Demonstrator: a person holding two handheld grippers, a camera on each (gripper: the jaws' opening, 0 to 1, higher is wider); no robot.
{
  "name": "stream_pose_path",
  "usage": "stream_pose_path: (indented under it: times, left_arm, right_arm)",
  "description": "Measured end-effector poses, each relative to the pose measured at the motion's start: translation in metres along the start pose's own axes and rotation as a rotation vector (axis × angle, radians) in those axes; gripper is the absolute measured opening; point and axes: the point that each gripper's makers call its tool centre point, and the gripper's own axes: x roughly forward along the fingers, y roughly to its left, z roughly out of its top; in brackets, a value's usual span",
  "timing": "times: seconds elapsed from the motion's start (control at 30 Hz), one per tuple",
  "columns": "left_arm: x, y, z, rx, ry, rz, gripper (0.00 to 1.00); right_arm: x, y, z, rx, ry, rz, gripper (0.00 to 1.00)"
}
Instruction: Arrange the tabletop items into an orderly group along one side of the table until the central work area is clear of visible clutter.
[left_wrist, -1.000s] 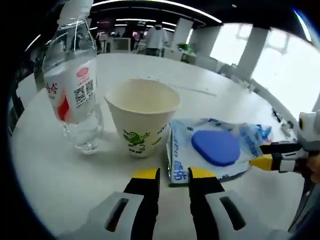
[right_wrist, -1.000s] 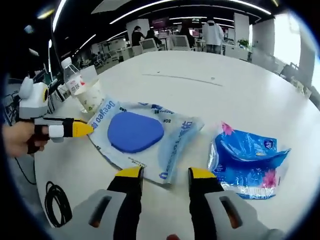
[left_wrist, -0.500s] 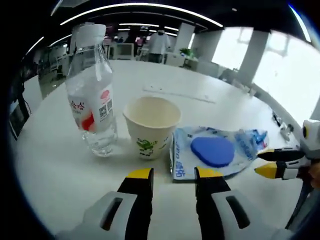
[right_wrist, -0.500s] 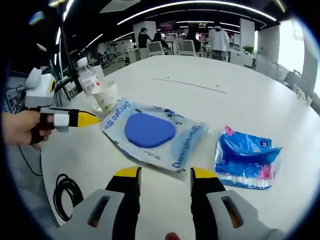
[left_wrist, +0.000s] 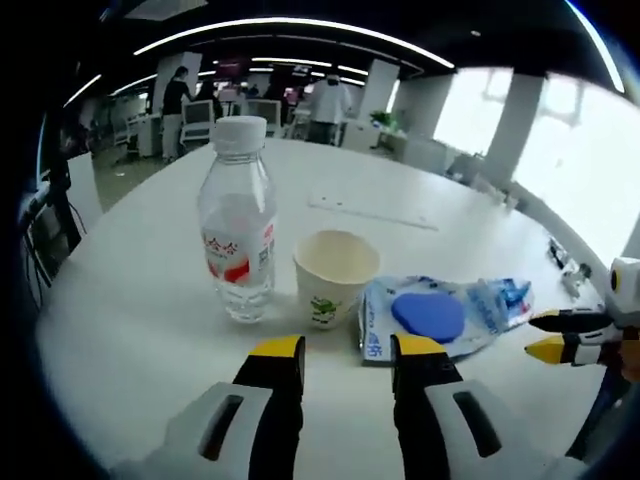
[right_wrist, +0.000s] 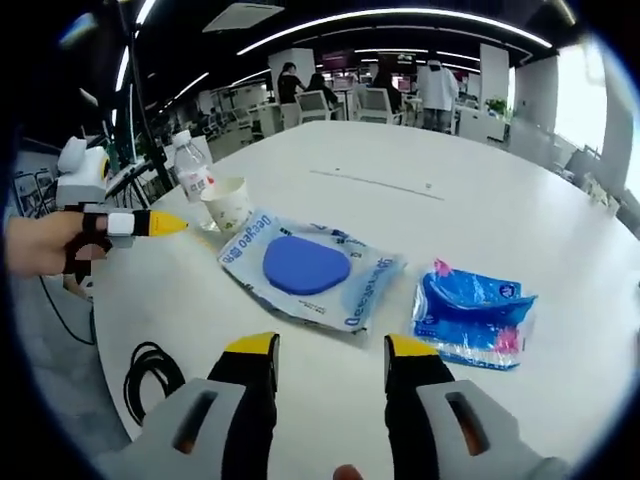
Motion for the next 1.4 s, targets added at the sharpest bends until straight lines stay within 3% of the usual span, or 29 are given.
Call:
stream_pose_path:
  times: [0.33, 0.5, 0.57, 0.67, 0.77, 0.87, 1.07, 1.17, 1.4]
  left_arm:
    - [-0.012, 0.006, 0.009, -0.041, -0.018, 0.009, 0.28]
    - [-0.023, -0.004, 0.004, -0.049, -0.015, -0.011, 0.29]
    - [-0.032, -0.017, -0.007, 0.030, 0.025, -0.066, 0.31]
    - [-0.047, -0.028, -0.013, 0.140, 0.027, -0.104, 0.32]
    - [-0.046, -0.012, -0.009, 0.188, 0.052, -0.113, 0.32]
    - [-0.055, -0.014, -0.008, 0.248, 0.046, -0.120, 0.32]
    - [-0.069, -0.033, -0.015, 0.246, 0.054, -0.188, 0.34]
    - [-0.076, -0.047, -0.031, 0.295, 0.092, -0.208, 0.33]
    - [-0.091, -0.072, -0.054, 0.281, 0.131, -0.248, 0.33]
  right_arm:
    - [-0.011, 0.005, 0.000, -0.007, 0.000, -0.005, 0.40]
    - [-0.018, 0.012, 0.004, -0.004, -0.019, 0.007, 0.41]
    - [-0.021, 0.015, 0.005, -0.008, -0.028, 0.013, 0.41]
    - [-0.027, 0.022, 0.007, -0.009, -0.065, 0.031, 0.41]
    - [-0.032, 0.027, 0.003, -0.013, -0.067, 0.038, 0.41]
    - [-0.041, 0.030, 0.004, 0.008, -0.077, 0.044, 0.41]
    - [-0.052, 0.046, -0.002, 0.032, -0.104, 0.068, 0.41]
    - [-0.058, 0.057, -0.004, 0.063, -0.110, 0.093, 0.41]
    - [-0.064, 0.079, -0.008, 0.053, -0.114, 0.137, 0.40]
